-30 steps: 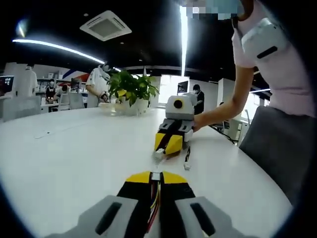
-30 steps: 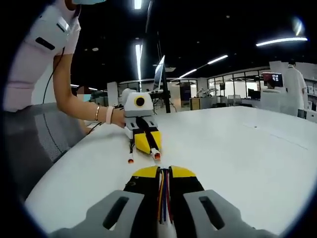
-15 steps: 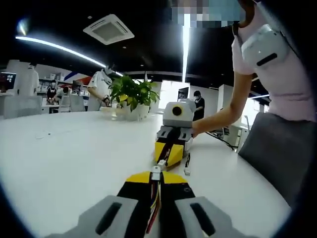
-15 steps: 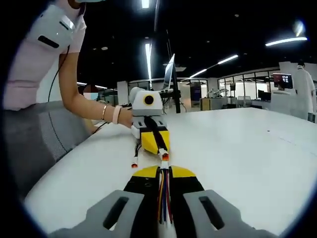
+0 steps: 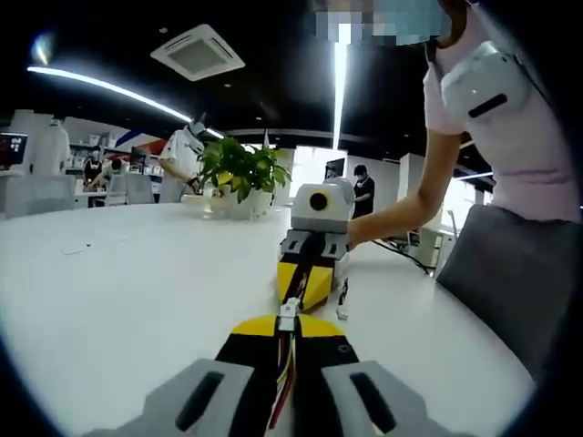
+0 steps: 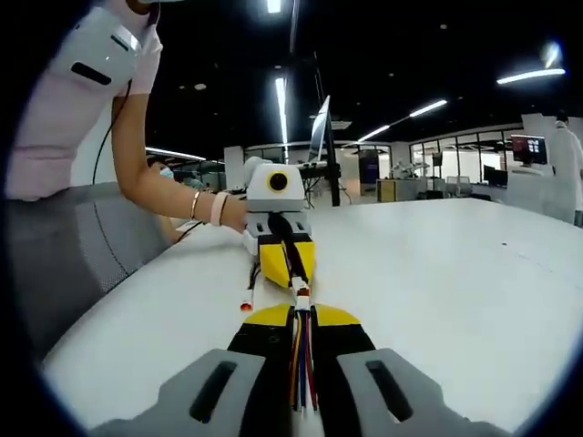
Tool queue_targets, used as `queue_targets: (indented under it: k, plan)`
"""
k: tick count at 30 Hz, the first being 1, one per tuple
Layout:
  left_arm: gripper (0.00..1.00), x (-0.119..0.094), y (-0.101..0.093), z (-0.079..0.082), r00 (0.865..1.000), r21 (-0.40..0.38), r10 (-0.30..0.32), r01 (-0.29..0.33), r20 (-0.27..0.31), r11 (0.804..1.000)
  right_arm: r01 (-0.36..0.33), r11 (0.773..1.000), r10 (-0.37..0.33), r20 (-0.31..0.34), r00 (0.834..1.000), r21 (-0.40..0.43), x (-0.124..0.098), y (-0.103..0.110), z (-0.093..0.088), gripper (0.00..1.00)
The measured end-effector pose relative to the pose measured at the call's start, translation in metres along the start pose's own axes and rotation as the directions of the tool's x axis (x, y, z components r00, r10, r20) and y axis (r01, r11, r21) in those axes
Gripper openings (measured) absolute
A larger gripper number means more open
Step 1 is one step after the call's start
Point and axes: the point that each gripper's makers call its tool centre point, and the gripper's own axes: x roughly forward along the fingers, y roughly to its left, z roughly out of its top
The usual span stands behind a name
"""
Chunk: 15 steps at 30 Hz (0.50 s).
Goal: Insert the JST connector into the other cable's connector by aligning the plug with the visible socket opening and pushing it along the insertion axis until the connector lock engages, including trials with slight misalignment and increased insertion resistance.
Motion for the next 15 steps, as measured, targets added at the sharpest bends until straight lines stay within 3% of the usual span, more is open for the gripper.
queue_targets:
  k: [15]
  plan:
    - [0.00, 0.0011, -0.0014, -0.0062, 0.999, -0.001, -0.024, 0.024, -0.025, 1.000, -0.023, 0.999, 0.023, -0.009, 1.000, -0.026, 0.0024, 0.0020, -0.0010, 0.04]
